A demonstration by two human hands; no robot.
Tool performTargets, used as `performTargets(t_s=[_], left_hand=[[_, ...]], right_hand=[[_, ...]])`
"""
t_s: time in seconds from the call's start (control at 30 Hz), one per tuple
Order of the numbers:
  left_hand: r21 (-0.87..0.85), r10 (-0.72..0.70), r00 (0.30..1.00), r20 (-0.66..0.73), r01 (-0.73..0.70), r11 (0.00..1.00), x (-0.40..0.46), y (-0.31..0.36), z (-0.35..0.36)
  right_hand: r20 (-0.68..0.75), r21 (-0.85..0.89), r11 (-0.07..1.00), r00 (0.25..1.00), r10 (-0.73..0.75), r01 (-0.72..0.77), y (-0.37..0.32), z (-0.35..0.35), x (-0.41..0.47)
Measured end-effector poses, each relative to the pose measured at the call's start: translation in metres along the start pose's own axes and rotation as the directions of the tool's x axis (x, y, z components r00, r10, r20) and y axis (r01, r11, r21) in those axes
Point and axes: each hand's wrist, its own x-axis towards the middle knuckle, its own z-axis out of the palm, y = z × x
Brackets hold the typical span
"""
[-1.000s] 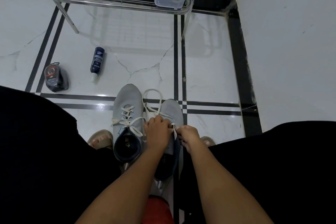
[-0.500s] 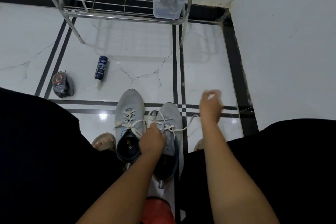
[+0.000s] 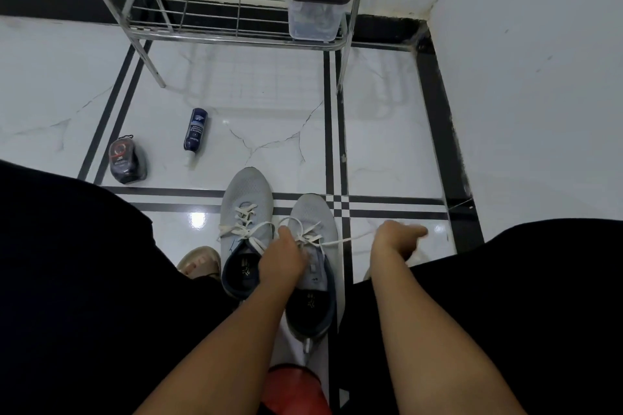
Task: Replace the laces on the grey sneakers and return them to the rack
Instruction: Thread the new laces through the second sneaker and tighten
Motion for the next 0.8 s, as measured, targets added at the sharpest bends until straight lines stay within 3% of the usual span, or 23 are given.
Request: performTargets(t_s=[0.1,0.2,0.27,0.37,0.43,0.5,0.57,0.6,0.63,0.67,0.7,0.77,0.8], left_hand=[[-0.102,-0.008,0.998,-0.068,0.001,0.995,0.005,-0.002,-0.003],[0.009,0.019,0.998,0.054,-0.019,1.000,0.018,-0.005,-0.007],[0.070,0.005,0.992,0.127,-0.014,0.997,0.024,-0.006,-0.008],[0.098,-0.010,0.986,0.165,-0.007,0.995,0.034,-0.009,-0.010],[-0.176,-0.166,0.967,0.193,0.201,0.964,0.045,-0.009,-0.024],[-0.613,-0.338,0.929,0.150,0.356,0.705,0.057,-0.009,-0.048],[-0.918,-0.503,0.863,0.049,0.237,0.318,0.059,-0.009,-0.076],[-0.947,-0.581,0.814,-0.012,0.178,0.269,0.059,-0.009,-0.085],[-0.916,-0.621,0.778,-0.100,0.172,0.363,0.055,-0.006,-0.089],[-0.827,-0.599,0.778,-0.188,0.203,0.524,0.049,-0.002,-0.086],[-0.708,-0.504,0.821,-0.270,0.185,0.681,0.041,0.003,-0.078],[-0.385,-0.162,0.948,-0.274,0.046,0.922,0.030,0.009,-0.051],[-0.201,0.003,0.980,-0.201,-0.044,0.979,0.026,0.009,-0.036]], right_hand=[[0.365,-0.344,0.879,0.909,-0.200,0.331,0.023,0.017,-0.016],[0.659,-0.448,0.729,0.742,-0.122,0.518,0.047,0.031,-0.020],[0.695,-0.479,0.662,0.710,-0.116,0.577,0.053,0.036,-0.019],[0.674,-0.491,0.672,0.730,-0.109,0.554,0.051,0.038,-0.014],[0.660,-0.514,0.677,0.747,-0.081,0.527,0.051,0.039,-0.011],[0.647,-0.537,0.674,0.761,-0.057,0.507,0.050,0.038,-0.011],[0.650,-0.543,0.675,0.759,-0.039,0.500,0.050,0.039,-0.010],[0.652,-0.544,0.672,0.757,-0.037,0.502,0.050,0.040,-0.010],[0.653,-0.547,0.669,0.757,-0.036,0.504,0.049,0.040,-0.010],[0.652,-0.549,0.665,0.757,-0.039,0.507,0.048,0.040,-0.011],[0.651,-0.552,0.660,0.758,-0.041,0.509,0.048,0.040,-0.011],[0.652,-0.555,0.651,0.757,-0.047,0.518,0.047,0.040,-0.013],[0.652,-0.554,0.649,0.756,-0.051,0.522,0.047,0.039,-0.014]])
